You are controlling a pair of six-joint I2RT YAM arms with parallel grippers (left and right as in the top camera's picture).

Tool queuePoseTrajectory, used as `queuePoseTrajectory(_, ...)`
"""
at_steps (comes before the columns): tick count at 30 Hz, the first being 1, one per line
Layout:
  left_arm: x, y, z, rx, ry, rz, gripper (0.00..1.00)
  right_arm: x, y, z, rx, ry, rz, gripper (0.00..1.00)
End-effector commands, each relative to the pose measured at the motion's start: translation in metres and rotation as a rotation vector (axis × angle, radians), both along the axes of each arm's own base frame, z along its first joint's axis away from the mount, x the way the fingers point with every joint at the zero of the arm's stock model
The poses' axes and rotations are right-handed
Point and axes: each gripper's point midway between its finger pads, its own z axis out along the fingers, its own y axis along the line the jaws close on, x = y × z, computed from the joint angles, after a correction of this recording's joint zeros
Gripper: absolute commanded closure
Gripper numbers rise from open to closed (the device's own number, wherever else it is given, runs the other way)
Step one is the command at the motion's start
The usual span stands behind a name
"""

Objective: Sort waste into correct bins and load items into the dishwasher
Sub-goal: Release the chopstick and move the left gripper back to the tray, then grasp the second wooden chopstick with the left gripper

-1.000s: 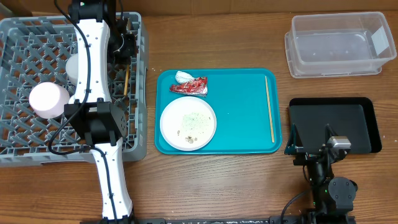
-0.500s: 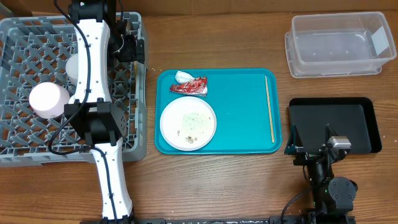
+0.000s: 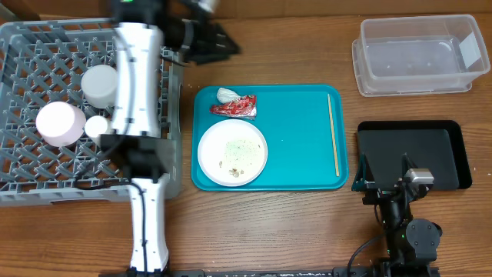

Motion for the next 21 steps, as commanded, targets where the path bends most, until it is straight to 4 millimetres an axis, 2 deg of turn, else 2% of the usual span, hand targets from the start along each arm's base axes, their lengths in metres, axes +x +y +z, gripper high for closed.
queuePoseTrajectory(1, -0.025, -0.045, -0.014, 0.233, 0.037, 0.029, 0.16, 0.0, -0.001, -0.001, -0.008, -0.006, -0.006, 0.0)
queuePoseTrajectory(3, -0.032, -0.064, -0.032, 0.387, 0.046, 0.089, 0.11, 0.0, -0.001, -0.001, -0.008, -0.006, -0.006, 0.0)
queuePoseTrajectory(4, -0.034, -0.073, -0.038, 0.446, 0.028, 0.108, 0.03, 0.0, -0.001, -0.001, -0.008, -0.006, -0.006, 0.0)
queuePoseTrajectory(5, -0.036, -0.082, -0.043, 0.498, 0.003, 0.125, 0.0, 0.0, -0.001, -0.001, -0.008, -0.006, -0.006, 0.0)
queuePoseTrajectory(10, -0.047, -0.118, -0.06, 0.706, -0.095, 0.298, 0.0, 0.0, -0.001, -0.001, -0.008, -0.006, -0.006, 0.0)
queuePoseTrajectory(13, -0.056, -0.138, -0.069, 0.737, -0.105, 0.395, 0.0, 0.0, -0.001, -0.001, -0.008, -0.006, -0.006, 0.0)
queuePoseTrajectory(18, -0.059, -0.165, -0.088, 0.688, -0.071, 0.435, 0.01, 0.0, -0.001, -0.001, -0.008, -0.006, -0.006, 0.0)
queuePoseTrajectory(21, -0.065, -0.179, -0.105, 0.656, -0.003, 0.458, 0.11, 0.0, -0.001, -0.001, -0.008, -0.006, -0.006, 0.01)
